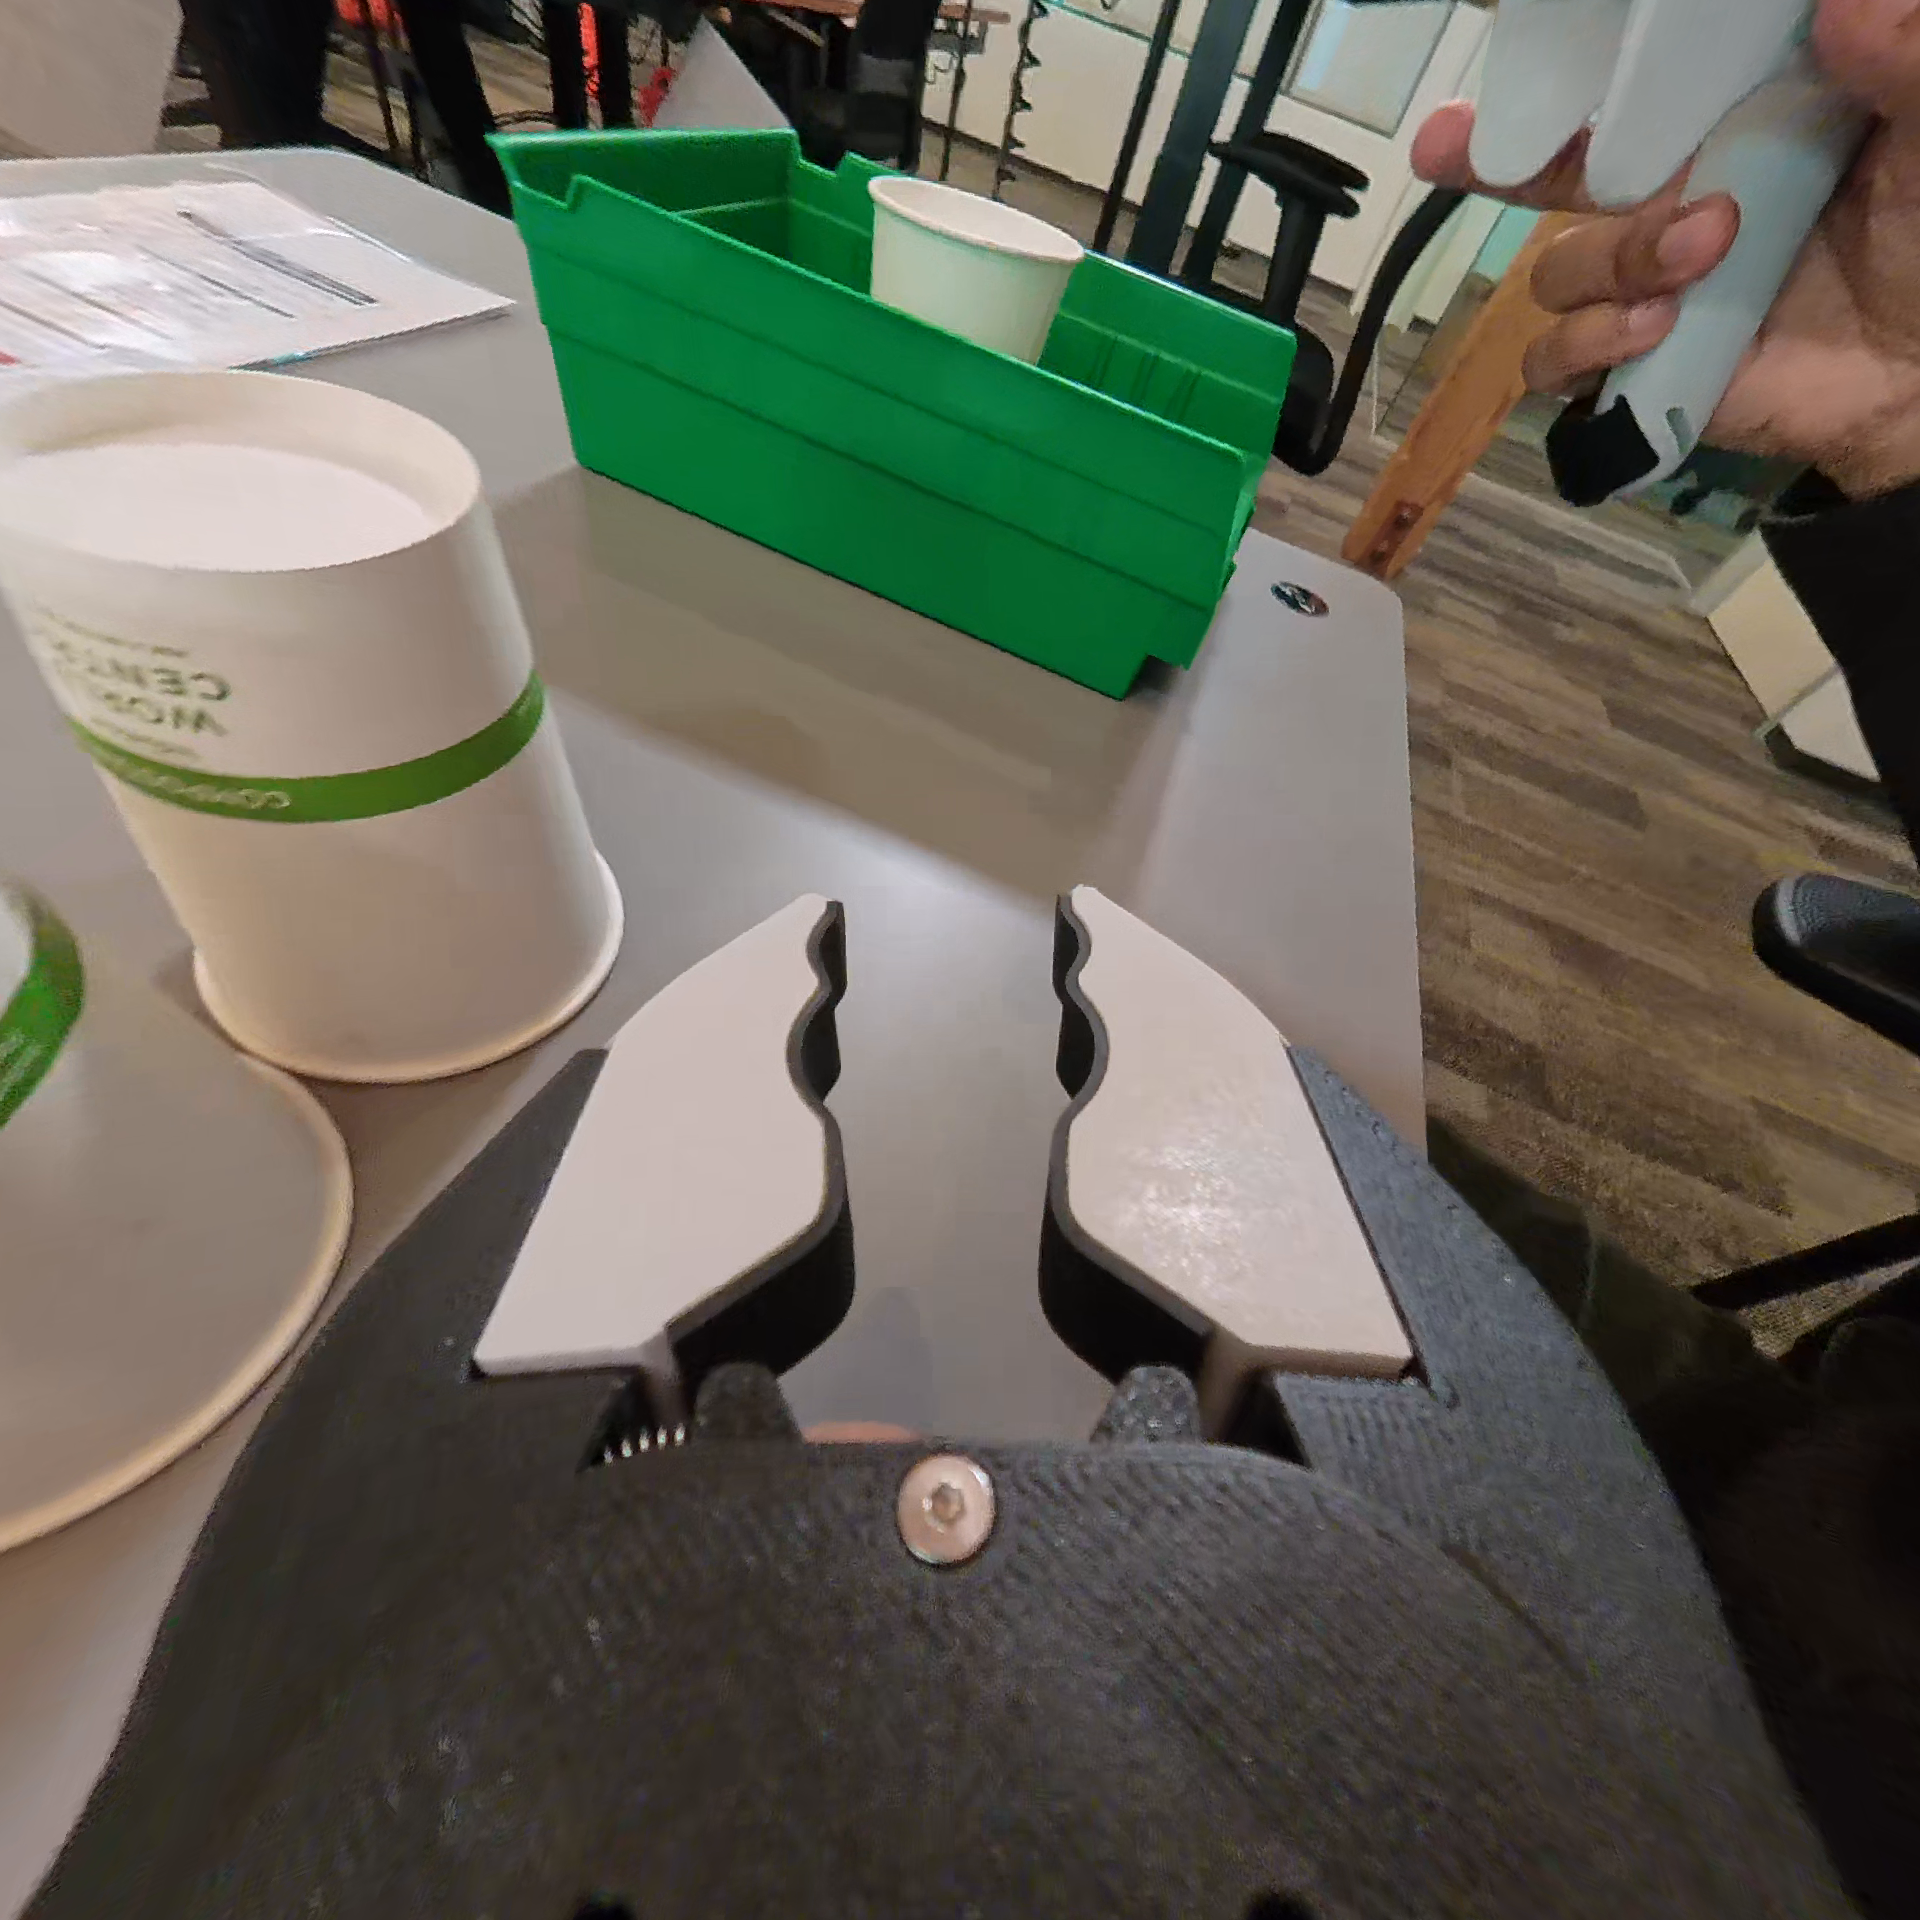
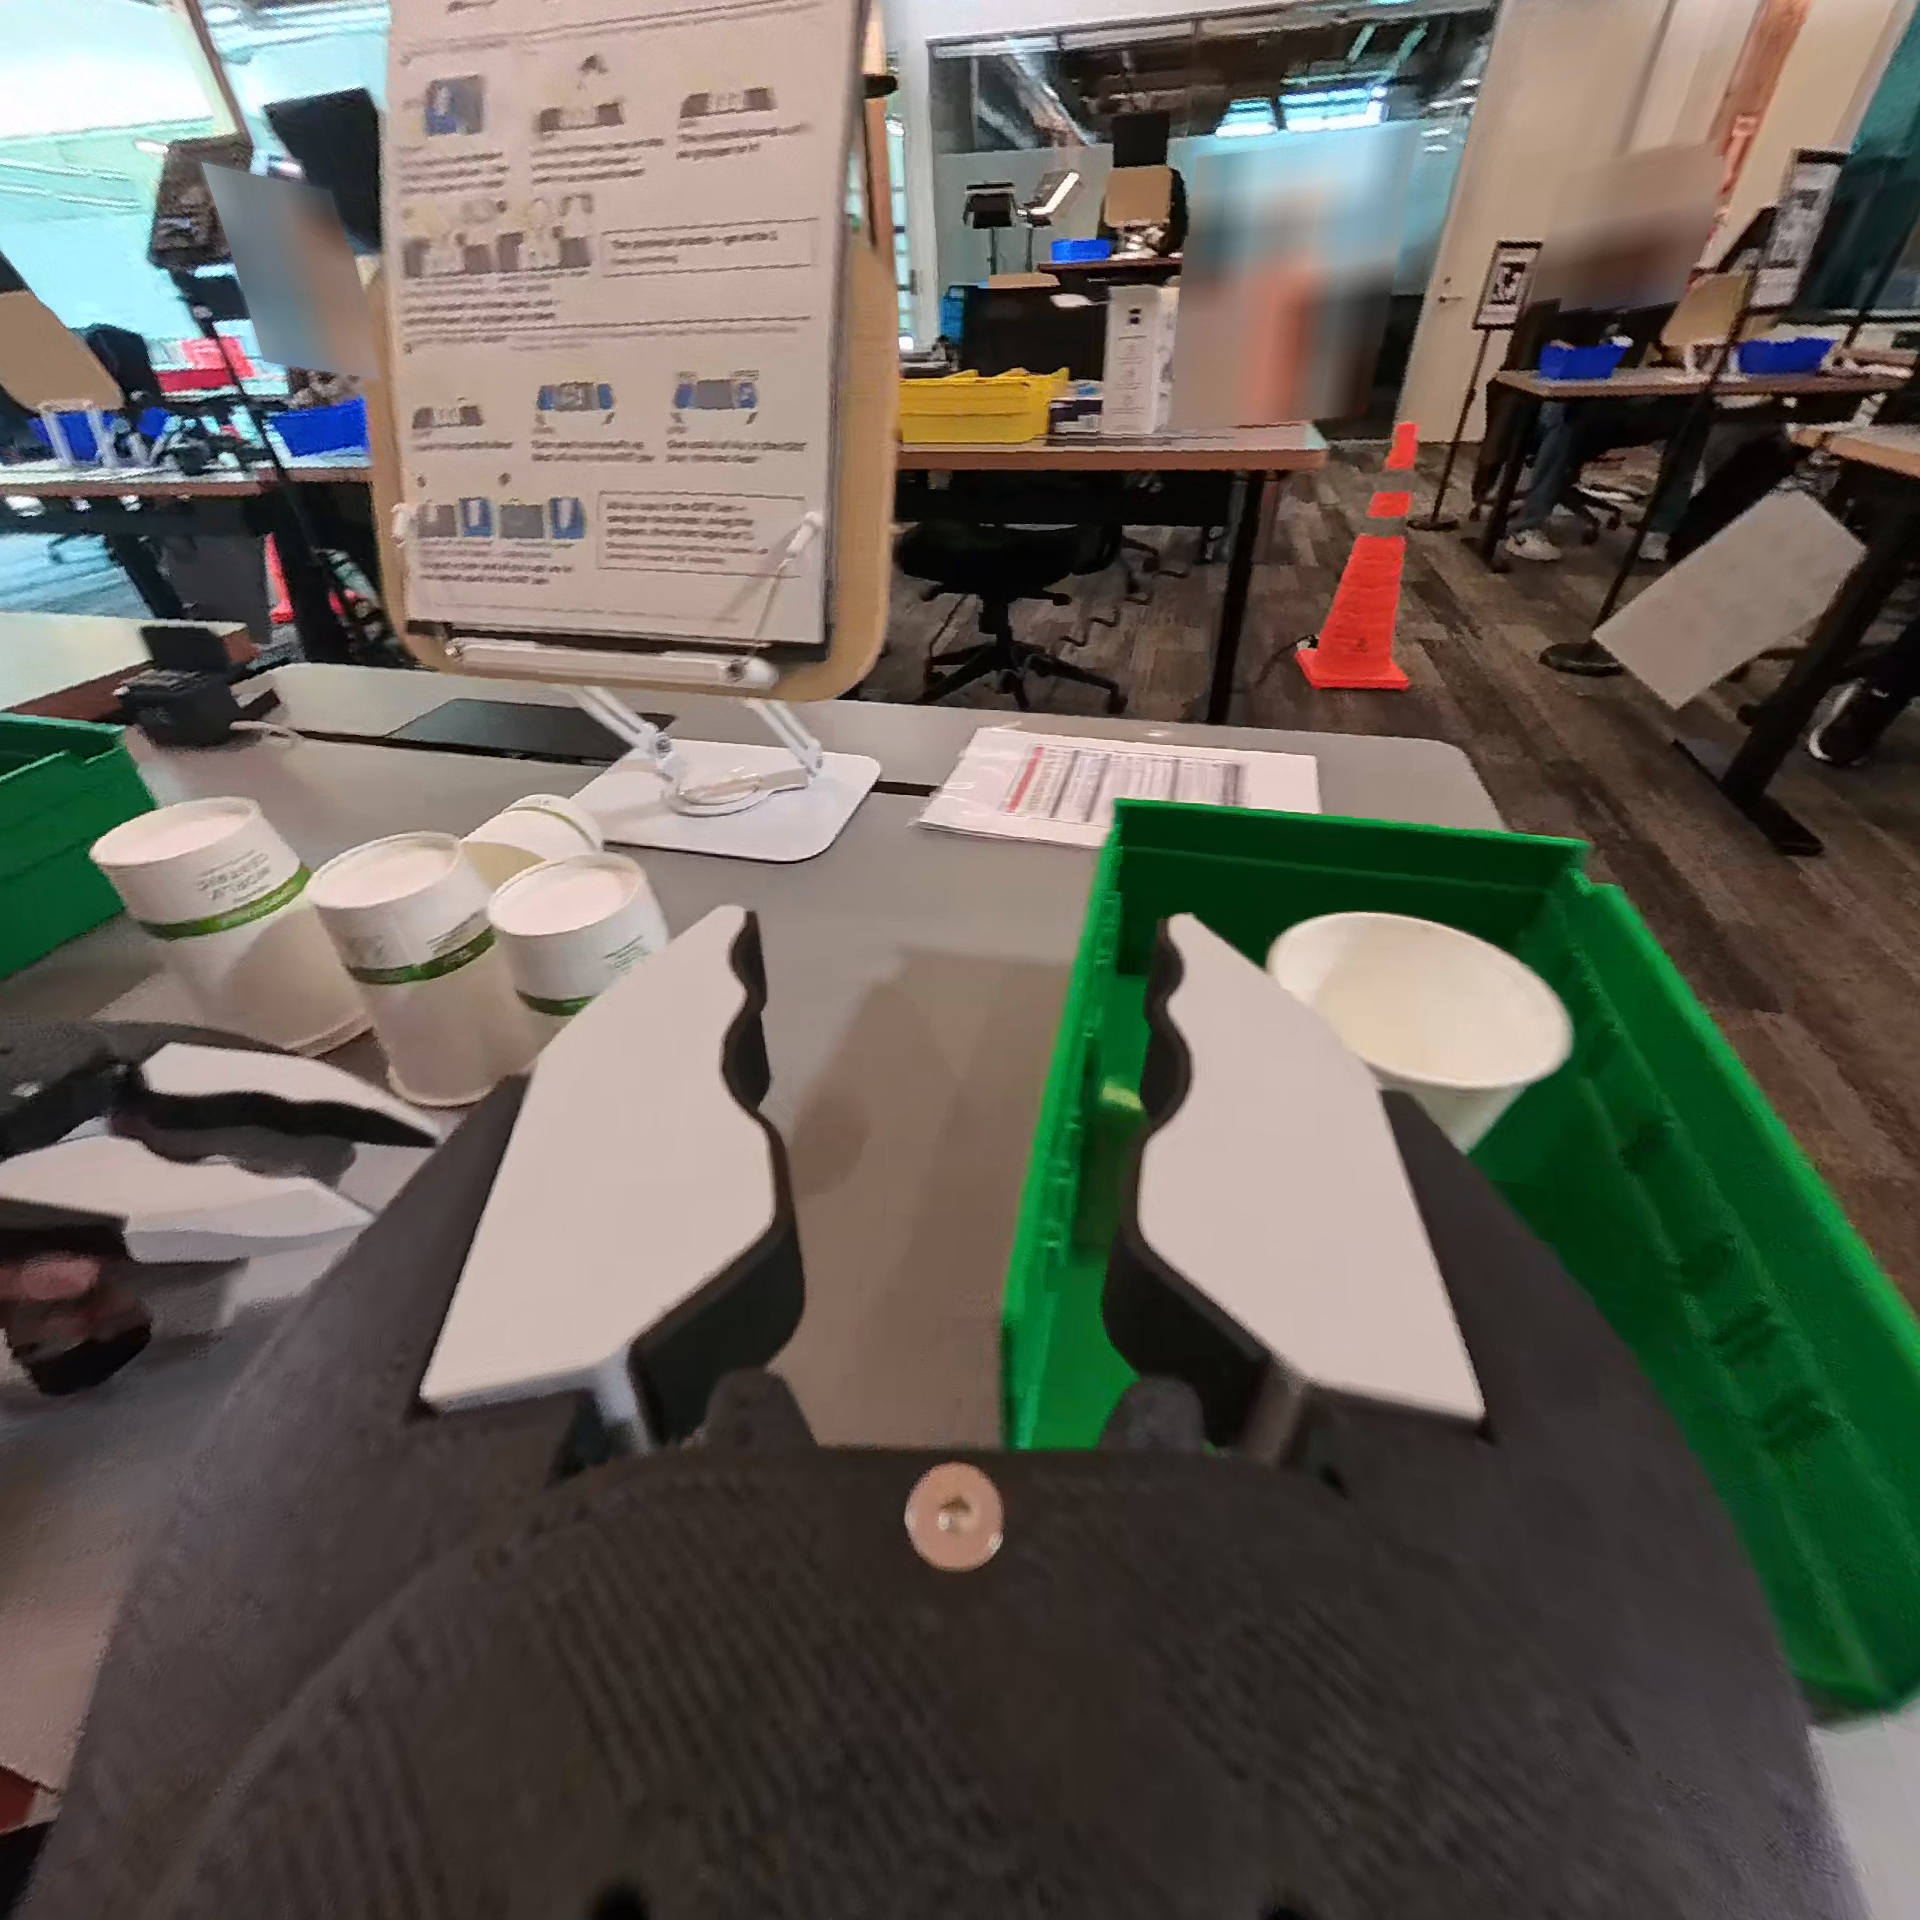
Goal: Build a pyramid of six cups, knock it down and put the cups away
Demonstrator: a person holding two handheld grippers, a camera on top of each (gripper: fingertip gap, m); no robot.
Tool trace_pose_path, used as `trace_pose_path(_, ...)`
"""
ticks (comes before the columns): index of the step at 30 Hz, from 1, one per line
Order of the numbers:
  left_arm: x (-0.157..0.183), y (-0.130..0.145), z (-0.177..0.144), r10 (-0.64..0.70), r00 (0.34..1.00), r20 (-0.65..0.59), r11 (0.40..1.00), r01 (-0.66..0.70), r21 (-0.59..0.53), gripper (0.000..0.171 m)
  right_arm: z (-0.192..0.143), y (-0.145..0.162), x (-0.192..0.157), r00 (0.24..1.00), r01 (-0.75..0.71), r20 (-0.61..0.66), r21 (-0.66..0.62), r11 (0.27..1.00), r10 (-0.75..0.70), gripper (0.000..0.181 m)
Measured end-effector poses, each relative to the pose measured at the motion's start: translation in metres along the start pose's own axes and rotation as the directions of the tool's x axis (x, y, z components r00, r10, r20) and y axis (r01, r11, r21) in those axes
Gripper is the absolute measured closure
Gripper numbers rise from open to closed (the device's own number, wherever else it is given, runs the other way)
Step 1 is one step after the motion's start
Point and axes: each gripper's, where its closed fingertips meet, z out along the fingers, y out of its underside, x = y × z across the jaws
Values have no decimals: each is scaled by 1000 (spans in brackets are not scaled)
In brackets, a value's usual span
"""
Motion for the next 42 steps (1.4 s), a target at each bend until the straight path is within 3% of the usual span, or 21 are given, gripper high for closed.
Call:
trace_pose_path(5, 0, -11, 1, 206, 974, 92, 979, -205, -14, 129, 26, 50, -64, 993, 21, 114, -18, 1000, -19, 117)
trace_pose_path(7, -9, -24, -3, 327, 926, 188, 945, -324, -46, 126, 36, 78, -84, 990, 38, 140, -49, 998, -31, 122)
trace_pose_path(10, -26, -39, -2, 503, 830, 243, 863, -463, -202, 118, 46, 108, -108, 979, 130, 177, -131, 983, -106, 123)
trace_pose_path(13, -51, -60, 1, 648, 700, 299, 760, -568, -316, 121, 49, 109, -115, 965, 213, 178, -118, 970, -190, 125)
trace_pose_path(15, -63, -65, 7, 669, 683, 293, 739, -568, -362, 122, 50, 106, -113, 969, 200, 170, -98, 975, -182, 128)
trace_pose_path(18, -71, -53, 17, 577, 783, 232, 794, -471, -385, 125, 52, 107, -105, 981, 114, 167, -97, 989, -96, 131)
trace_pose_path(21, -73, -47, 21, 468, 853, 230, 863, -385, -327, 135, 54, 112, -97, 984, -1, 178, -123, 992, 23, 131)
trace_pose_path(24, -78, -52, 16, 488, 832, 266, 859, -402, -318, 162, 55, 115, -90, 979, -72, 180, -135, 988, 96, 132)
trace_pose_path(29, -69, -51, 17, 539, 807, 241, 824, -446, -350, 167, 55, 117, -85, 983, -55, 168, -133, 990, 77, 134)
trace_pose_path(32, -62, -55, 18, 522, 816, 247, 840, -442, -315, 168, 55, 114, -87, 983, -55, 170, -124, 991, 76, 134)
trace_pose_path(36, -56, -77, 12, 389, 880, 273, 920, -358, -157, 168, 54, 113, -88, 982, -58, 172, -121, 991, 78, 134)
trace_pose_path(39, -47, -105, -3, 154, 967, 204, 982, -173, 77, 168, 55, 110, -91, 975, -99, 189, -115, 988, 120, 133)
trace_pose_path(42, -46, -130, -25, -103, 994, 42, 953, 87, 291, 168, 56, 106, -100, 940, -220, 240, -121, 968, 244, 130)
